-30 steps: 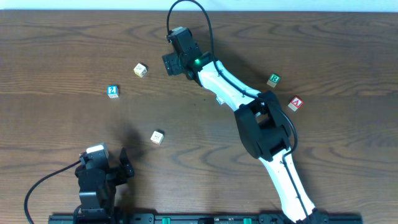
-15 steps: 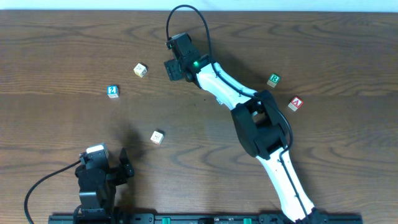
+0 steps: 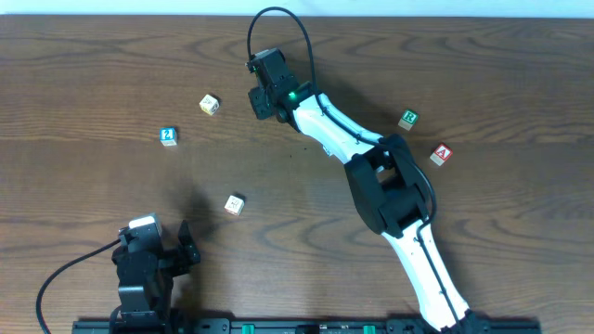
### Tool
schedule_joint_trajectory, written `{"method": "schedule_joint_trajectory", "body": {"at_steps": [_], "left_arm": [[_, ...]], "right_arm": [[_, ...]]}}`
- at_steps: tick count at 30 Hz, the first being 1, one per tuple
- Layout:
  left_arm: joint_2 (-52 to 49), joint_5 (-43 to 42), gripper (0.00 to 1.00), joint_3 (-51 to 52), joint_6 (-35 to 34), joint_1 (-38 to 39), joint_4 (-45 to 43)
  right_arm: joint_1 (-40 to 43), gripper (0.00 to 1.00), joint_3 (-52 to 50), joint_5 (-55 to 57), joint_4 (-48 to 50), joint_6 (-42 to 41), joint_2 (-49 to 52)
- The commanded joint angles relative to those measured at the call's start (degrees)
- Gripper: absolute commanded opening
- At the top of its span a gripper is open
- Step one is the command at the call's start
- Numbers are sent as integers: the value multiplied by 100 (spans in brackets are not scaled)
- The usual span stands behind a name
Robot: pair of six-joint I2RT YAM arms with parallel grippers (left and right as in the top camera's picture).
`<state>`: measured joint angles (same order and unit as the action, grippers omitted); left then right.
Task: Spell out Ai2
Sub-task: 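Lower the right gripper and grasp the red I block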
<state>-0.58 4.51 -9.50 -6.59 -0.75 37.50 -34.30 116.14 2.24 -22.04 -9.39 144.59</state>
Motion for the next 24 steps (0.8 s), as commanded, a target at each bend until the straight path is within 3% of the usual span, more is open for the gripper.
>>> {"method": "schedule_joint_trajectory", "body": {"at_steps": [1, 10, 14, 17, 24], "left_arm": [[33, 42, 95, 46, 20, -39, 11], [33, 42, 96, 46, 20, -39, 11], [33, 42, 96, 46, 20, -39, 11], [33, 42, 95, 46, 20, -39, 11], [33, 42, 95, 46, 20, -39, 11]], "right_arm": [[-7, 27, 103, 4, -2, 24, 83], [-13, 21, 153, 7, -17, -28, -7], [-11, 23, 249, 7, -258, -42, -382], [-11, 3, 254, 11, -507, -39, -870], [28, 1, 251, -2, -1338, -42, -1950]]}}
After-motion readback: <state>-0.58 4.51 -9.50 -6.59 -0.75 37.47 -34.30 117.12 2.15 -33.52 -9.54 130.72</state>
